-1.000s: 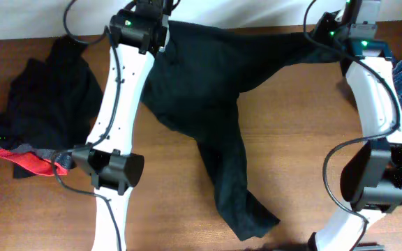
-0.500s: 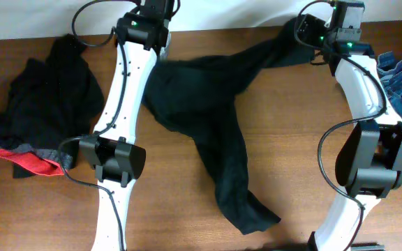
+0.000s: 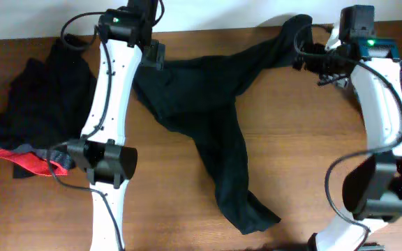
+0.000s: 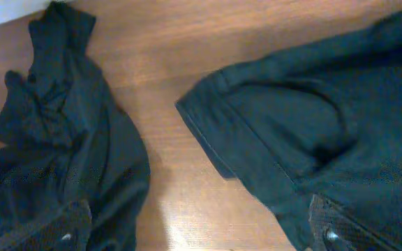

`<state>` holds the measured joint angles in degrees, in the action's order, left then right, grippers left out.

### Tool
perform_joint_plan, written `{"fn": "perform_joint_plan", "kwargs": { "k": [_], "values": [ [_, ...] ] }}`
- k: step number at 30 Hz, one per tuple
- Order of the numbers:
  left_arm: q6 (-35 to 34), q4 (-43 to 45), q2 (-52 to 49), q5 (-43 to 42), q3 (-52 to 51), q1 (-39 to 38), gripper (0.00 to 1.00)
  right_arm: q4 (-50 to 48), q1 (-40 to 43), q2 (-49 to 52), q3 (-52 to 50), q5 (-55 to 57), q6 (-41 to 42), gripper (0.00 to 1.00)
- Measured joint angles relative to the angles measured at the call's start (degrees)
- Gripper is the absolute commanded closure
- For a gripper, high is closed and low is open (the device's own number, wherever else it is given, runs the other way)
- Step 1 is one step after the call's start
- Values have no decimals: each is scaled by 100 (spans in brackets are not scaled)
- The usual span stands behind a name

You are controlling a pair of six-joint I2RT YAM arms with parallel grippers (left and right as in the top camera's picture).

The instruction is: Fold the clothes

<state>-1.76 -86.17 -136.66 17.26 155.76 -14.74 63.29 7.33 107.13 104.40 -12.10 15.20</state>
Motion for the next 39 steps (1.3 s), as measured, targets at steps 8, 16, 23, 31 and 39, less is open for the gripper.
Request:
{"fn": "perform_joint_plan", "kwargs": {
  "k": [8,16,23,31,39],
  "values": [
    [0,-144,1117,-345,52,-17,1,2092,-616,-166,0,-192,-872,1],
    [-2,153,1193,-400,50,214,1,2229,-1740,-166,-879,-225,-1115,9],
    [-2,546,1637,-492,50,693,1,1878,-2479,-160,-1912,-756,-1132,26],
    [-2,538,1825,-511,50,857,1,1322,-2804,-155,-2734,-1027,-1099,96],
    [-2,538,1825,-533,50,855,1,660,-1980,-155,-2782,356,-1067,96]
  ]
}}
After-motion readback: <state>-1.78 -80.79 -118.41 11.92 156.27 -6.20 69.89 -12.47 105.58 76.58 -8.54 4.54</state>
